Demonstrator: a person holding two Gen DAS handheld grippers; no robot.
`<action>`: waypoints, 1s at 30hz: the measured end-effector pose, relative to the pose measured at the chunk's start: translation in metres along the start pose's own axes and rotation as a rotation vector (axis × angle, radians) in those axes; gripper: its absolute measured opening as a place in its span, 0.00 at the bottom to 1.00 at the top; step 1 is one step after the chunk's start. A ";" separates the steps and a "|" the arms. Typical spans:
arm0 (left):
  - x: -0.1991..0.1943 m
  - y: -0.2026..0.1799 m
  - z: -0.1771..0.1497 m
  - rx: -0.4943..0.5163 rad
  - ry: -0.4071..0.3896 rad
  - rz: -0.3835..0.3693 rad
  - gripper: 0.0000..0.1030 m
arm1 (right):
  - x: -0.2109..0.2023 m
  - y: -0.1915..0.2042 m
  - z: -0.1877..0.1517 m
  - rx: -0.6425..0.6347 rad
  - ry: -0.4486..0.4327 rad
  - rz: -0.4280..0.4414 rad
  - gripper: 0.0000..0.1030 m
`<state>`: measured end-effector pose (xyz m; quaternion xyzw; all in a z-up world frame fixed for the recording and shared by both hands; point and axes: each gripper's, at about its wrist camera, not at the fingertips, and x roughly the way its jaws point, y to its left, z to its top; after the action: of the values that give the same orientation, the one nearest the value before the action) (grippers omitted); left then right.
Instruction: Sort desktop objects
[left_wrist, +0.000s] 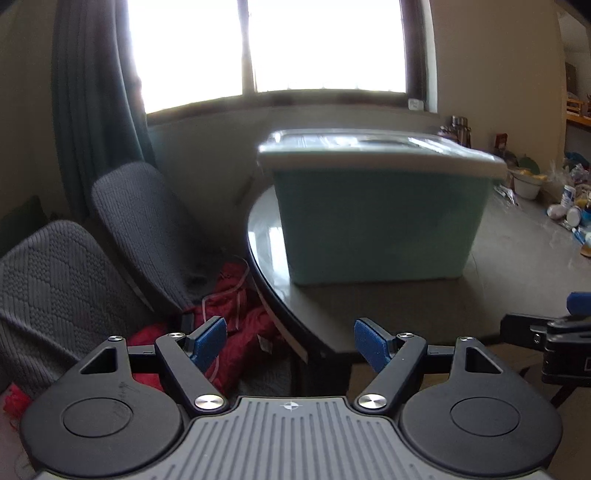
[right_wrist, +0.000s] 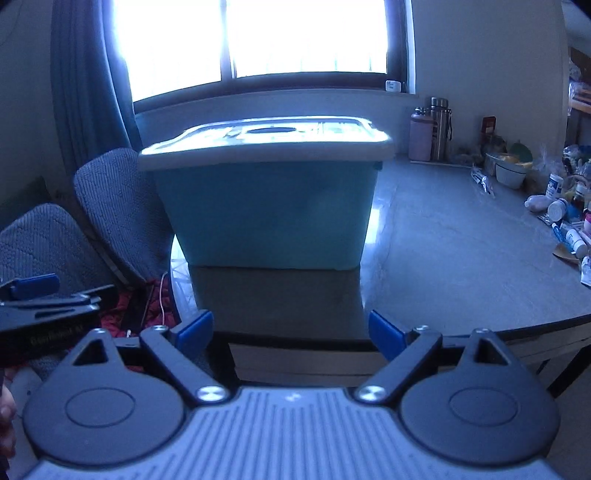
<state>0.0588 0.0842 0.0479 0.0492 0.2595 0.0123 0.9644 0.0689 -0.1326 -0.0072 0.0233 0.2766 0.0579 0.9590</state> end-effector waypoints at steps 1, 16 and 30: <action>0.001 -0.001 -0.003 0.006 0.001 0.002 0.76 | 0.001 0.000 -0.003 -0.001 0.002 -0.002 0.88; 0.004 0.001 -0.012 -0.042 -0.045 0.032 0.76 | 0.000 0.000 -0.018 0.021 -0.033 -0.020 0.88; 0.009 -0.013 -0.012 -0.014 -0.036 0.025 0.76 | 0.000 -0.001 -0.023 0.041 -0.024 -0.005 0.88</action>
<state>0.0602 0.0732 0.0318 0.0457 0.2412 0.0252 0.9691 0.0566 -0.1336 -0.0264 0.0429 0.2661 0.0496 0.9617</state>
